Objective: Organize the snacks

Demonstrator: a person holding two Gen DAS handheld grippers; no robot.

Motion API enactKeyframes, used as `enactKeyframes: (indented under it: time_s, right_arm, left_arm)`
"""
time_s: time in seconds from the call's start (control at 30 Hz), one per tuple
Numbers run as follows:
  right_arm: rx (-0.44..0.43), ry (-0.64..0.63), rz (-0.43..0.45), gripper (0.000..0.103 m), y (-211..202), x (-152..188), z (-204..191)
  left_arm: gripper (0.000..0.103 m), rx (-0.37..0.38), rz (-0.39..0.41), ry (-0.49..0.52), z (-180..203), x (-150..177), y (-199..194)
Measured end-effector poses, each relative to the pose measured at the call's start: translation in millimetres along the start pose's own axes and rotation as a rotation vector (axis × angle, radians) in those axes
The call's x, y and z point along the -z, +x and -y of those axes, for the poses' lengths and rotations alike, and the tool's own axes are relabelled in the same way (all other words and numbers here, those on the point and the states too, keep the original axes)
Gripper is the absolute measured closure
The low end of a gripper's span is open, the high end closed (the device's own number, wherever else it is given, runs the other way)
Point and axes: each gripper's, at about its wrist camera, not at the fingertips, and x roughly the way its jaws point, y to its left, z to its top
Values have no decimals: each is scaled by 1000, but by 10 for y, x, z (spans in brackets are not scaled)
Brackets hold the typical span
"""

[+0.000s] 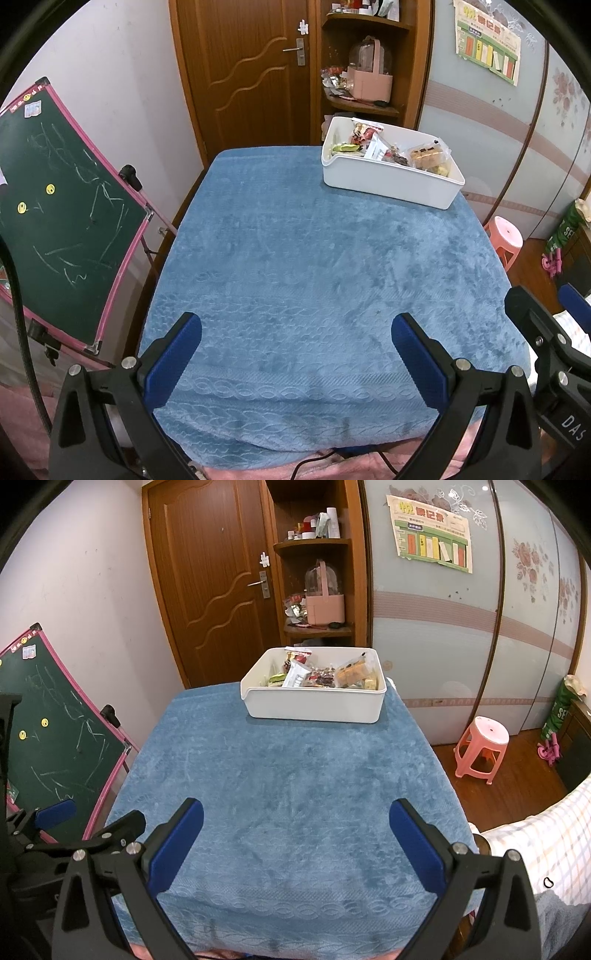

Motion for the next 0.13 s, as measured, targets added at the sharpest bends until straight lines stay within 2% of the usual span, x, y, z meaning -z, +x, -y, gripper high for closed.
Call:
enactKeyframes:
  time_s: [0.13]
  right_arm:
    - [0, 0, -1, 1, 10, 11, -12]
  left_arm:
    - [1, 0, -1, 0, -1, -2, 0]
